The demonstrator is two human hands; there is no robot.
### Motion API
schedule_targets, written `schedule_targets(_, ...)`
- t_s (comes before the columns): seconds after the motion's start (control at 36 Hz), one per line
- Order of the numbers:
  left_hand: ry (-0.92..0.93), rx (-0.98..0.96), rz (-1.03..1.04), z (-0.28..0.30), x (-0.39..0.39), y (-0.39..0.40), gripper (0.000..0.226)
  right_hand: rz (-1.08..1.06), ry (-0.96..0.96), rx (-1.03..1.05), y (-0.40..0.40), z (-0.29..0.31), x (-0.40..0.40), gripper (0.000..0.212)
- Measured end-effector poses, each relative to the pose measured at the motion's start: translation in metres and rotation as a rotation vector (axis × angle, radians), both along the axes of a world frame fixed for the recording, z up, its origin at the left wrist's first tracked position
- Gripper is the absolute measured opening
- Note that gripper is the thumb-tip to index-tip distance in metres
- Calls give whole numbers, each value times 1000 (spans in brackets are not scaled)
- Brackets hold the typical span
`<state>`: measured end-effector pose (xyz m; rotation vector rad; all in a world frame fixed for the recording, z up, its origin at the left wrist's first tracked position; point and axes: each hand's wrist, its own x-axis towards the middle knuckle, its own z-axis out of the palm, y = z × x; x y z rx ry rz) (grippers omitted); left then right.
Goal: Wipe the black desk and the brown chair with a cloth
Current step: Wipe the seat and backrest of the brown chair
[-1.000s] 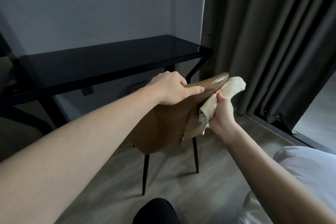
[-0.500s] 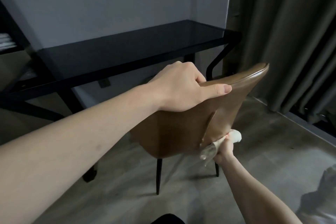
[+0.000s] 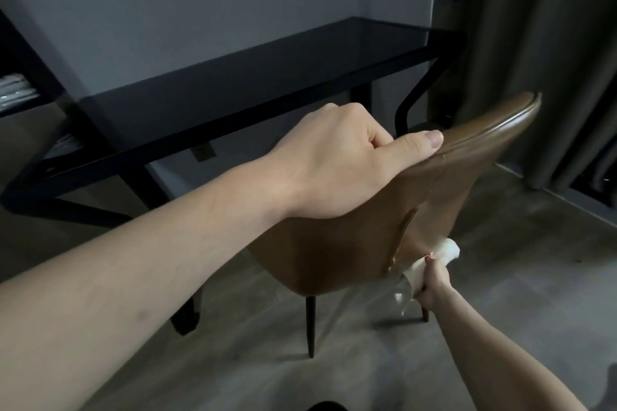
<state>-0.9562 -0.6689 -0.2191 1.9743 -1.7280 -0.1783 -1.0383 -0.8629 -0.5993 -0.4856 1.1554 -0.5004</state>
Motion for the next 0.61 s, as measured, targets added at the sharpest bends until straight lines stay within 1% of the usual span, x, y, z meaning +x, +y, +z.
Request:
schedule_targets(0.08,-12,10,17,1,-1,1,75,-105,-65,-21,5,28,-3,46)
schedule_targets(0.17,-19,20,37,3,-4,3,74,-127,-117,-95,6,48,-13,52)
schedule_targets(0.22,-36,19,44,5,-5,4,74,-133,-107,-156,11,65,-23,50)
schedule_targets(0.31,-52,27,59,6,-7,6,73,-197,-59,-184,23,100,-37,45)
schedule_targets(0.33,-55,31,67,6,-8,7,73,-194,-44,-198,21,106,-41,48)
schedule_targets(0.42,-54,46,83,8,-10,8,73,-184,-10,-265,6,112,-49,65)
schedule_targets(0.44,-48,50,85,9,-10,8,73,-166,-13,-290,8,124,-52,66)
schedule_targets(0.53,-25,69,93,9,-9,8,74,-172,-39,-350,36,191,-59,50)
schedule_targets(0.61,-20,80,109,10,-10,8,73,-217,-126,-452,50,238,-63,39)
